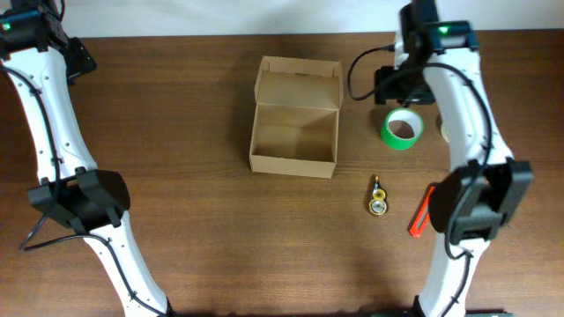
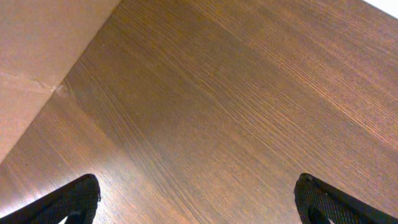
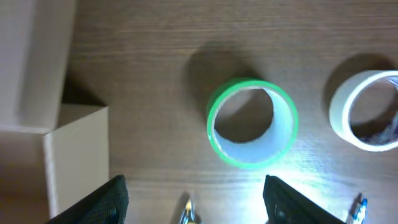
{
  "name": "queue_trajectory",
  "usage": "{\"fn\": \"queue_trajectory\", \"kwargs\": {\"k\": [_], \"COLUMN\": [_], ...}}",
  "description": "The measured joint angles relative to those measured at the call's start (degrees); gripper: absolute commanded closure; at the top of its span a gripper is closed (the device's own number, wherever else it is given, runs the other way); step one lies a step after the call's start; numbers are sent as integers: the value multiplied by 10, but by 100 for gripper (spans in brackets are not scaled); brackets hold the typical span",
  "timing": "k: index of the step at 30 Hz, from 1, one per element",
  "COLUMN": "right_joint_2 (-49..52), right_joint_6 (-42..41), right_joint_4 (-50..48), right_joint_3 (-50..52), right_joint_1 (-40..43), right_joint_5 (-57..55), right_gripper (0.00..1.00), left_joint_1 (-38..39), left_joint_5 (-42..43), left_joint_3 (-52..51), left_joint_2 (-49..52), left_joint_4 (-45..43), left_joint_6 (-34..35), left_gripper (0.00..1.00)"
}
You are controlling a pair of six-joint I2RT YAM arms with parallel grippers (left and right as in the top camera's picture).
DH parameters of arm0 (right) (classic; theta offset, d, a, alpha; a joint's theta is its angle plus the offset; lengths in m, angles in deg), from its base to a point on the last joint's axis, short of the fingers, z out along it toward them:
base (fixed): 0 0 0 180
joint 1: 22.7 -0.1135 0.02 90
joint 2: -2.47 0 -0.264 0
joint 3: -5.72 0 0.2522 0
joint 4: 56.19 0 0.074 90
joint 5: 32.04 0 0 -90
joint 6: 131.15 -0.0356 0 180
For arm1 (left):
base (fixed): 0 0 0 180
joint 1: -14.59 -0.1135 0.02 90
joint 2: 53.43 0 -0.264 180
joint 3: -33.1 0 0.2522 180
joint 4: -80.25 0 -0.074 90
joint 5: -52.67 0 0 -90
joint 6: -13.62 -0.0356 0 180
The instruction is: Pack container
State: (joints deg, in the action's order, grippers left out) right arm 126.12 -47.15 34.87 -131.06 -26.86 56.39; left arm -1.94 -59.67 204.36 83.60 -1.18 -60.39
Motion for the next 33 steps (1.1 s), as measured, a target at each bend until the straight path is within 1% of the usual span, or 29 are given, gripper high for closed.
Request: {"fn": "queue_trajectory", "kwargs": {"k": [4,7,18,19,28,31,33], "right_joint_2": [13,14,61,61,62,62,61], "right_joint_6": [0,0,4,5,17,22,26], "right_joint_4": [-9,-15,-17,-16,-37,-51,-57], "right_joint_3": [0,0,3,5,91,123,127], "right_joint_1": [-2,-1,2,3,47,51,50], "right_joint_5": [-21,-32,-36,-36,-10,-2,1], "right_gripper": [28,25,25,26,28,28,28], "left_joint_1": [0,0,0,0,0,0,0], "left_joint_5": [0,0,0,0,0,0,0], "left_joint_3": [-1,-1,-1,-1,-1,-1,-1], "left_joint_2": [0,0,0,0,0,0,0], "left_joint_4": [0,0,0,0,0,0,0], "left_joint_6": [0,0,0,0,0,0,0], "left_gripper": [0,0,0,0,0,0,0]}}
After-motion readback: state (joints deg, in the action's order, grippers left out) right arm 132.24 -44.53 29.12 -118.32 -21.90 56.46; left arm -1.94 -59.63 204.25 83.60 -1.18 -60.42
